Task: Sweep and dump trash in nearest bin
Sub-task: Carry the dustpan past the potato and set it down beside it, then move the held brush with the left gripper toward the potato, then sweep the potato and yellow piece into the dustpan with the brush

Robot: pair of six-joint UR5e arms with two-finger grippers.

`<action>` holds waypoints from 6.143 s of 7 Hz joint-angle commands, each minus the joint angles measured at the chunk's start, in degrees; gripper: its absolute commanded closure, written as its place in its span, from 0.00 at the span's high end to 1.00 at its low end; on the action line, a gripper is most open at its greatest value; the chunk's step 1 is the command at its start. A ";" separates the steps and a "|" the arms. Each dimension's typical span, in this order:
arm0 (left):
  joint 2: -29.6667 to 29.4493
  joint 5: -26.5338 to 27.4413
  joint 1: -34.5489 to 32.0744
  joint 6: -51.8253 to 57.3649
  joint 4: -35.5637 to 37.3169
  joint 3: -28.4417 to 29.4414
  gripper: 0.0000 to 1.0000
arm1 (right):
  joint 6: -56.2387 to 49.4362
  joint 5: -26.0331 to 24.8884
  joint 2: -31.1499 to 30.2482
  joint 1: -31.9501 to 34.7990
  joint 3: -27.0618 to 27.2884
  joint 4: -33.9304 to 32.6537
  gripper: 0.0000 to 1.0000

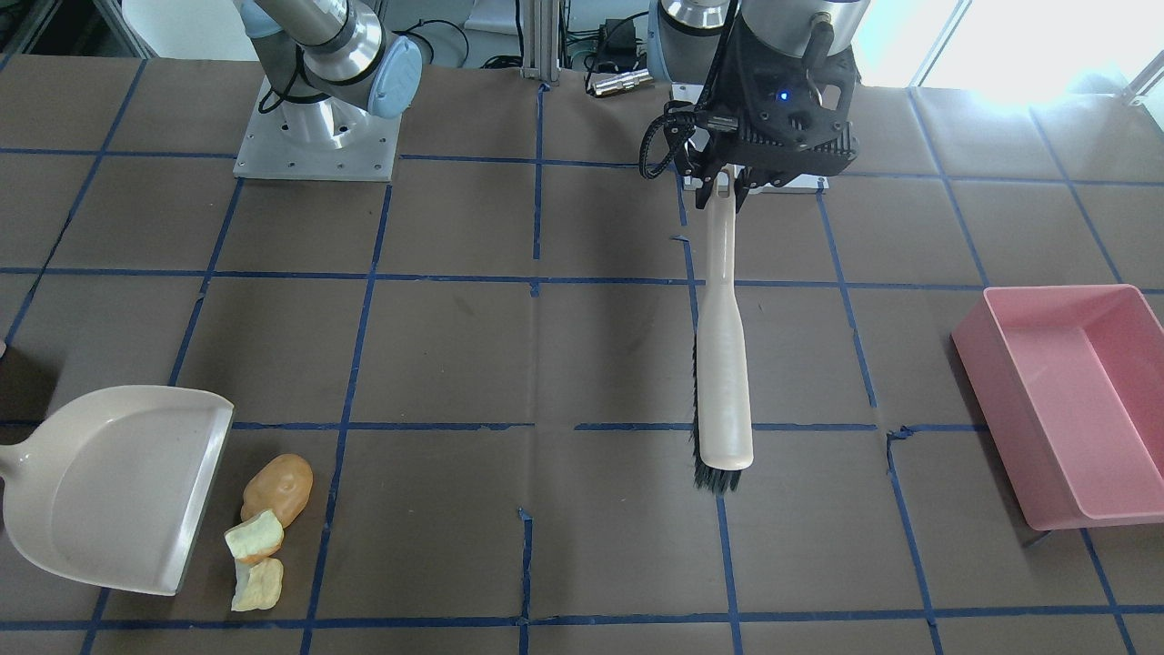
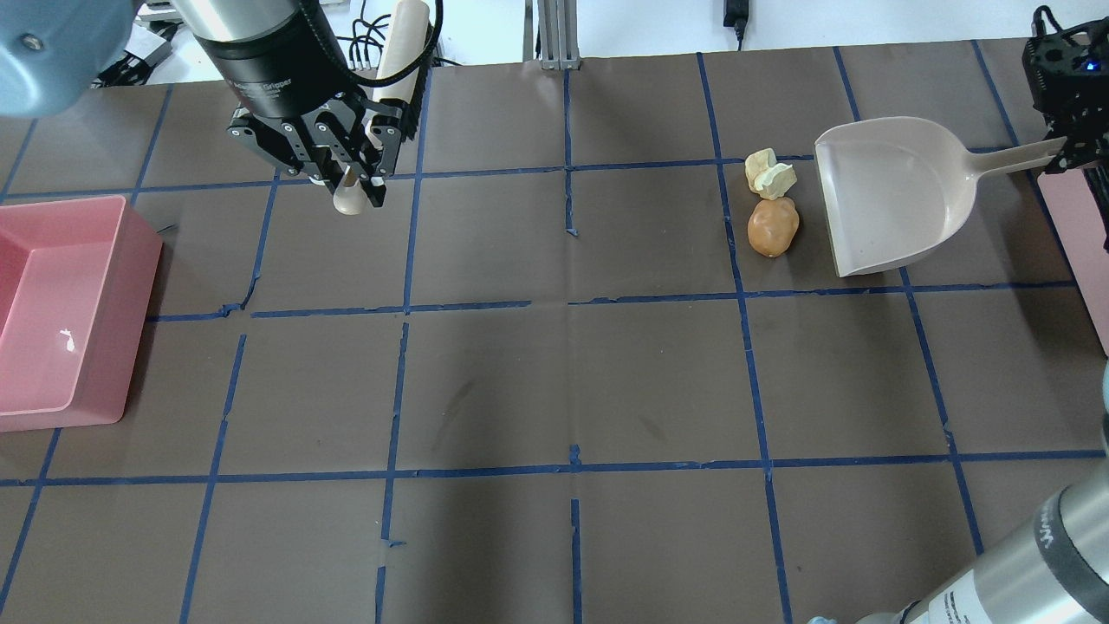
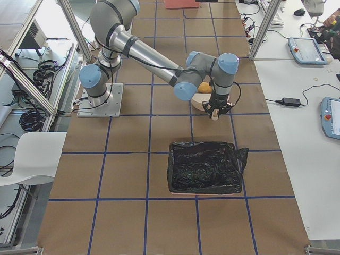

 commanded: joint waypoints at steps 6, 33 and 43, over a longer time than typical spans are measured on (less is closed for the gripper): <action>0.09 -0.04 -0.09 0.00 0.00 -0.18 0.01 | 0.36 2.82 4.05 2.62 -0.31 -3.35 0.00; -50.27 1.11 -37.97 -70.23 22.67 29.88 0.00 | 2.21 2.90 4.85 3.33 0.65 -4.34 0.00; -49.13 2.32 -37.97 -29.94 17.25 29.97 0.00 | 3.61 3.78 4.93 3.33 0.56 -4.86 0.00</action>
